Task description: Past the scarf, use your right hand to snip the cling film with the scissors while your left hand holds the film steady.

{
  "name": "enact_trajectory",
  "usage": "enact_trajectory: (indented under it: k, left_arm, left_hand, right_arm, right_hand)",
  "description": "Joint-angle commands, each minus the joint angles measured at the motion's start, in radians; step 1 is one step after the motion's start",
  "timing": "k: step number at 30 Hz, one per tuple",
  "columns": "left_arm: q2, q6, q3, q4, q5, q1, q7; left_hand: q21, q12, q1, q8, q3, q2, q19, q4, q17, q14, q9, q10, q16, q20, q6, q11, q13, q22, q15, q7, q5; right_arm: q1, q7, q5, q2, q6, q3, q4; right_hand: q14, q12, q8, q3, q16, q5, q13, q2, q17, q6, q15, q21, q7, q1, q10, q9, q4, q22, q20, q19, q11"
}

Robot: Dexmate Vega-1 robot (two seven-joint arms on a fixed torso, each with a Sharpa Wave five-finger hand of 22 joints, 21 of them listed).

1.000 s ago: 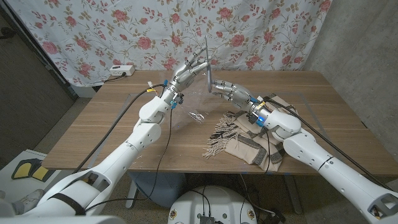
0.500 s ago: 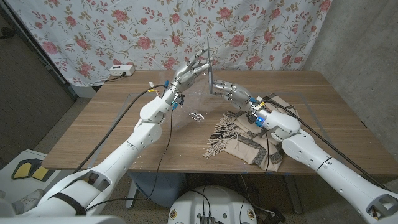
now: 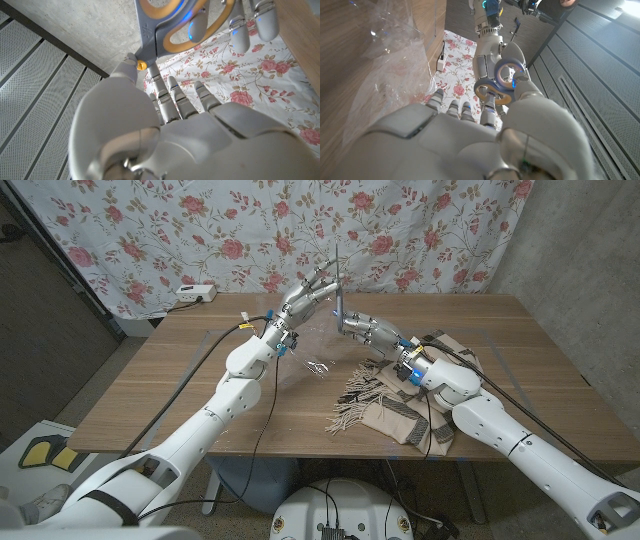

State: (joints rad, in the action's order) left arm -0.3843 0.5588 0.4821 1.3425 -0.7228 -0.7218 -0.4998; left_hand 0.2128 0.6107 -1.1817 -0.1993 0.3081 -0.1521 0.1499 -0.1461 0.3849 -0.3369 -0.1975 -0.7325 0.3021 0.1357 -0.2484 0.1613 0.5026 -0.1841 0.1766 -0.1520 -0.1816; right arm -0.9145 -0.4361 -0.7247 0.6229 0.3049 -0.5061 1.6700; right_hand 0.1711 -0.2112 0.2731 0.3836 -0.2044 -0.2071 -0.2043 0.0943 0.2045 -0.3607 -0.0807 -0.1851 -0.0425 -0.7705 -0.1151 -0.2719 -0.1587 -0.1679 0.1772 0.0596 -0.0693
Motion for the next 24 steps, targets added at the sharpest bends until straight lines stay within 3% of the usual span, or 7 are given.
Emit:
enact_trajectory:
  k: [1,13,17,19,24]
  left_arm:
    - [-0.002,-0.007,0.012,0.000,0.005,0.003,-0.013]
    - [0.006,-0.009,0.012,-0.004,-0.006,0.001,-0.017]
    - [0.011,-0.006,0.013,-0.009,-0.008,0.004,-0.023]
    - [0.014,-0.007,0.014,-0.011,-0.010,0.006,-0.026]
    - [0.018,-0.013,0.016,-0.015,-0.018,0.006,-0.034]
  left_hand:
    - [0.001,0.008,0.002,0.001,0.004,-0.008,0.002,0.006,0.003,0.014,-0.003,-0.065,-0.005,0.000,0.000,0.065,0.003,-0.003,0.022,-0.006,-0.005]
    - [0.001,0.008,0.001,-0.001,0.004,-0.009,0.001,0.006,0.004,0.013,-0.003,-0.068,-0.005,0.001,-0.005,0.065,0.004,-0.003,0.024,-0.010,-0.006]
    - [0.001,0.008,0.001,-0.001,0.004,-0.009,0.001,0.006,0.004,0.012,-0.003,-0.068,-0.005,0.000,-0.006,0.065,0.004,-0.003,0.024,-0.010,-0.006]
    - [0.001,0.008,0.001,-0.002,0.003,-0.009,0.001,0.006,0.004,0.012,-0.003,-0.067,-0.005,0.000,-0.007,0.065,0.004,-0.003,0.024,-0.011,-0.006]
    - [0.001,0.008,0.002,-0.002,0.003,-0.008,0.001,0.006,0.005,0.012,-0.003,-0.067,-0.005,0.000,-0.008,0.065,0.003,-0.003,0.023,-0.010,-0.007]
  right_arm:
    - [0.005,-0.007,0.001,-0.005,0.005,-0.003,-0.002]
    - [0.011,-0.009,0.004,-0.014,0.004,-0.011,-0.008]
    - [0.012,-0.006,0.006,-0.016,0.000,-0.015,-0.007]
    - [0.013,-0.002,0.013,-0.015,-0.001,-0.016,-0.005]
    - [0.008,0.013,0.018,-0.012,-0.004,-0.014,0.002]
  right_hand:
    - [0.104,-0.005,-0.005,0.003,-0.005,0.002,-0.002,0.001,0.003,0.003,-0.003,-0.004,0.004,-0.014,-0.002,-0.002,-0.005,-0.002,0.005,-0.002,-0.004]
    - [0.103,-0.005,-0.009,-0.001,-0.006,0.006,-0.002,-0.004,0.003,0.002,0.001,-0.005,0.002,-0.013,-0.001,-0.002,-0.002,-0.002,-0.001,-0.003,-0.002]
    - [0.101,-0.006,-0.009,0.000,-0.007,0.008,-0.002,-0.001,0.002,-0.001,0.013,-0.005,-0.008,-0.018,0.006,-0.002,-0.002,-0.002,-0.017,-0.004,0.007]
    - [0.102,-0.006,-0.011,0.002,-0.007,0.009,-0.001,0.005,0.002,0.000,0.028,-0.004,-0.020,-0.023,0.006,-0.004,-0.001,-0.002,-0.039,-0.004,0.020]
    - [0.113,-0.006,-0.011,0.004,-0.003,0.011,-0.001,0.011,0.002,-0.003,0.036,-0.005,-0.027,-0.029,0.010,-0.005,-0.001,-0.002,-0.056,-0.005,0.023]
